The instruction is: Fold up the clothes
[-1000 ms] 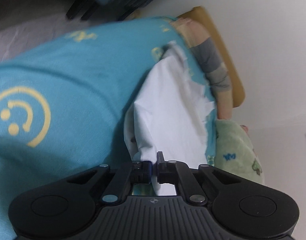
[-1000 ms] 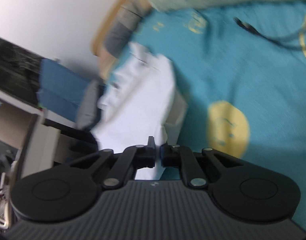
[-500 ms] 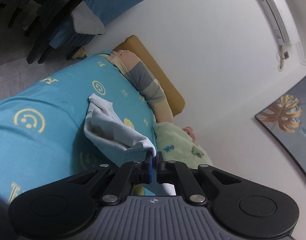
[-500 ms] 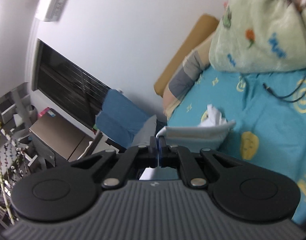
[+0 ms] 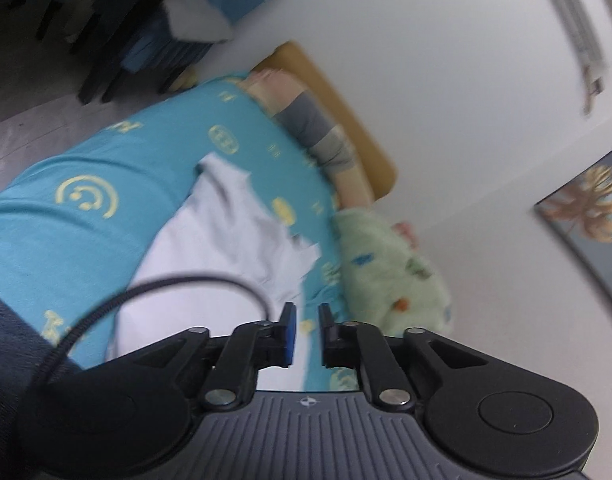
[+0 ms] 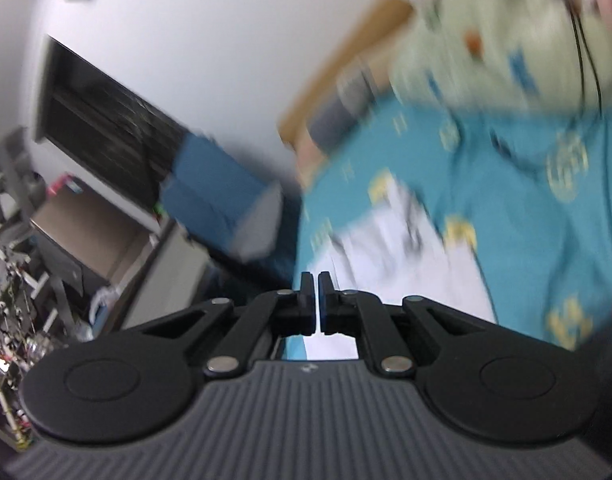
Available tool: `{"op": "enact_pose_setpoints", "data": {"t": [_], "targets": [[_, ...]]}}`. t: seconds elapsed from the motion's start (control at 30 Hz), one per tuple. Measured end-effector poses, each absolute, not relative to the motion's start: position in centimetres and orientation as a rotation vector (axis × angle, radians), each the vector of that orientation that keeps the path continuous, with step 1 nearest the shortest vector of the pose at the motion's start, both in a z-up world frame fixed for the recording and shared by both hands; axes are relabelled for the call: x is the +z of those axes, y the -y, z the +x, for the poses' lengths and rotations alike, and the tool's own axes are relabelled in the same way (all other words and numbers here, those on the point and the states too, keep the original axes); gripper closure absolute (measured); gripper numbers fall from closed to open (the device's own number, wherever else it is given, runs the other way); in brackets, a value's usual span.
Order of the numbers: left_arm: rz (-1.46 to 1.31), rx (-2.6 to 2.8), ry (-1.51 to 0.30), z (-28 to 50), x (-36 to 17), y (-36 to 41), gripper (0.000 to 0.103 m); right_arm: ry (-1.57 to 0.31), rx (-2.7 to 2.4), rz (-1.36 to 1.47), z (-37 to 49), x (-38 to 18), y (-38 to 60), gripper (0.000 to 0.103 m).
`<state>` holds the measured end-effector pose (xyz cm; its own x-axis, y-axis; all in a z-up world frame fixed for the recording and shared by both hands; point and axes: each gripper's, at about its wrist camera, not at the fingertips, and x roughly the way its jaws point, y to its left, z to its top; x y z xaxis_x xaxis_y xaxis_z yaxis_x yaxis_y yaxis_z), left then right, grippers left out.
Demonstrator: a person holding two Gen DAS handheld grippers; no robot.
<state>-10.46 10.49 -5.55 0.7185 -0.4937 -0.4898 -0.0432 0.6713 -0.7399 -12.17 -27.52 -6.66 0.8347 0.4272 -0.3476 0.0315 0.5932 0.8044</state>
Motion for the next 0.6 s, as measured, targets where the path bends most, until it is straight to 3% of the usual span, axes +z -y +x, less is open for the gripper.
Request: {"op": "enact_pose_setpoints", "data": {"t": [0.03,0.07,0.1,0.17,0.23,0.3,0.33,0.6], "targets": [[-0.788,-0.262,-0.785,-9.8,-5.9,-10.7,0.07,-0.609,0.252,0.909,-11.6,-7.2,27.1,0.095],[-0.778,-0.25,-0.837,-8.9,-6.3,-11.1,0.052,-0.664,0.26,0.901,-11.0,-7.7,26.8,0.095],[-0.77,-0.241,-0.889,-8.0,-6.8,-11.5,0.043,-0.714,0.253,0.899,-10.2,-8.1,26.6,0.095],[-0.757,-0.224,-0.988,-6.1,-7.7,-12.2,0.041,-0.813,0.238,0.894,-8.7,-8.9,26.3,0.094],[-0.728,-0.188,-1.084,-4.5,-8.7,-12.6,0.034,-0.909,0.224,0.862,-7.5,-9.7,25.9,0.087],[-0.705,-0.154,-1.169,-3.1,-9.8,-12.7,0.034,-1.008,0.222,0.847,-6.9,-10.8,25.9,0.038],[-0.689,-0.15,-1.206,-2.5,-10.4,-12.6,0.034,-1.058,0.221,0.839,-6.6,-11.3,25.9,0.032],[-0.598,-0.06,-1.475,-0.5,-15.7,-12.7,0.027,-1.334,0.114,0.773,-4.7,-15.6,27.7,0.031]]}}
